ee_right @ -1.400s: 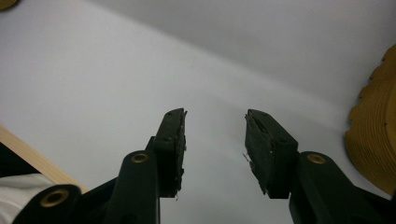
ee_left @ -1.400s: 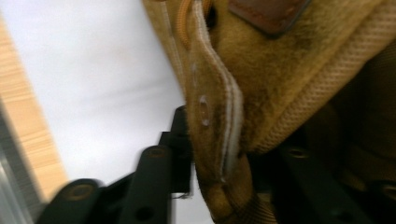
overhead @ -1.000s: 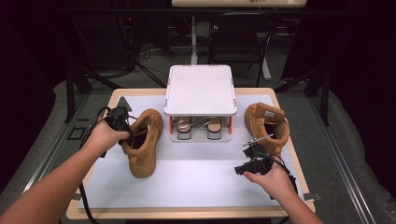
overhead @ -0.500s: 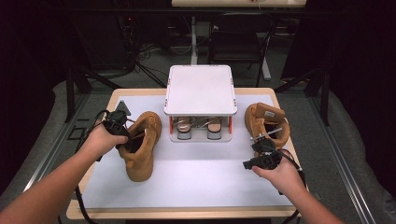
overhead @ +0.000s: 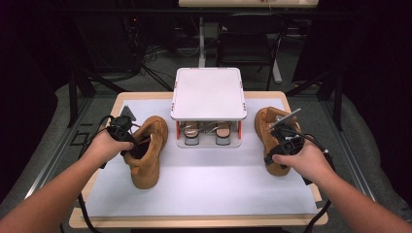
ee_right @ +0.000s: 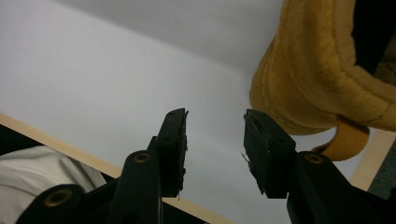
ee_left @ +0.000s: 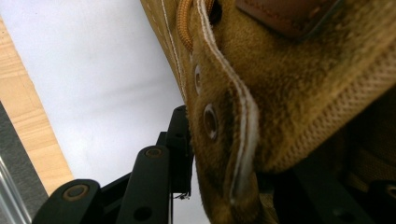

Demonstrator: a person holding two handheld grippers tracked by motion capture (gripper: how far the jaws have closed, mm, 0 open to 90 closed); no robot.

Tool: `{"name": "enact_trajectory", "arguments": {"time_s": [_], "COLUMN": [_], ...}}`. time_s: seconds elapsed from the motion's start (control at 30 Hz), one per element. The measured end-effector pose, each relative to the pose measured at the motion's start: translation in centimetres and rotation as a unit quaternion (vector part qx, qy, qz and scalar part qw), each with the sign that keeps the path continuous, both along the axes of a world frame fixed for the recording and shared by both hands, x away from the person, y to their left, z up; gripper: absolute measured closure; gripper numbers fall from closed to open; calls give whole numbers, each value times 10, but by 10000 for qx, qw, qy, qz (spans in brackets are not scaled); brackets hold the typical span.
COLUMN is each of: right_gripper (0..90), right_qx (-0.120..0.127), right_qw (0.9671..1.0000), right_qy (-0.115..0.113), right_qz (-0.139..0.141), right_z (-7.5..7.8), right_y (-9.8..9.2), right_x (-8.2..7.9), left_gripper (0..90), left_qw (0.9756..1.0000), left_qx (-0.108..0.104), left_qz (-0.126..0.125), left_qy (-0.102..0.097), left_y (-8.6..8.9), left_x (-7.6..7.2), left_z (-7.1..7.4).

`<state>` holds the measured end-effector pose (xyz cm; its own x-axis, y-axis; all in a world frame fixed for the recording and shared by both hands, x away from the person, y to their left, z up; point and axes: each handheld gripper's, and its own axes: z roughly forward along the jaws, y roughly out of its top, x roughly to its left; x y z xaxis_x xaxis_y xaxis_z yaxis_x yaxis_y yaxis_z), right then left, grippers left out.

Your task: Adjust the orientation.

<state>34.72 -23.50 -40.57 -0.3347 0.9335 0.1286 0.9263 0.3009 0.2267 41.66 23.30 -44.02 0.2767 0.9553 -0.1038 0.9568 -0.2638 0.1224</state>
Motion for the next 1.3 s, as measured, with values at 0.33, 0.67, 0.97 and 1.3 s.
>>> {"name": "enact_trajectory", "arguments": {"time_s": [0.33,0.67,0.97,1.3], "right_gripper": [592,588,574,561], "right_qx": [-130,-355,-386,-303], "right_qw": [9995,9979,9963,9953], "right_qy": [121,104,135,186], "right_qz": [-270,-523,-760,-899], "right_z": [23,30,25,18], "right_y": [3,-5,-11,-17], "right_x": [23,48,69,79], "left_gripper": [693,695,694,691], "left_qw": [10000,10000,10000,10000], "left_qx": [-35,-44,-49,-58], "left_qz": [-16,3,-9,-9], "left_qy": [29,38,45,61], "left_y": [2,2,2,2], "left_x": [0,-1,0,0], "left_z": [2,3,2,3]}}
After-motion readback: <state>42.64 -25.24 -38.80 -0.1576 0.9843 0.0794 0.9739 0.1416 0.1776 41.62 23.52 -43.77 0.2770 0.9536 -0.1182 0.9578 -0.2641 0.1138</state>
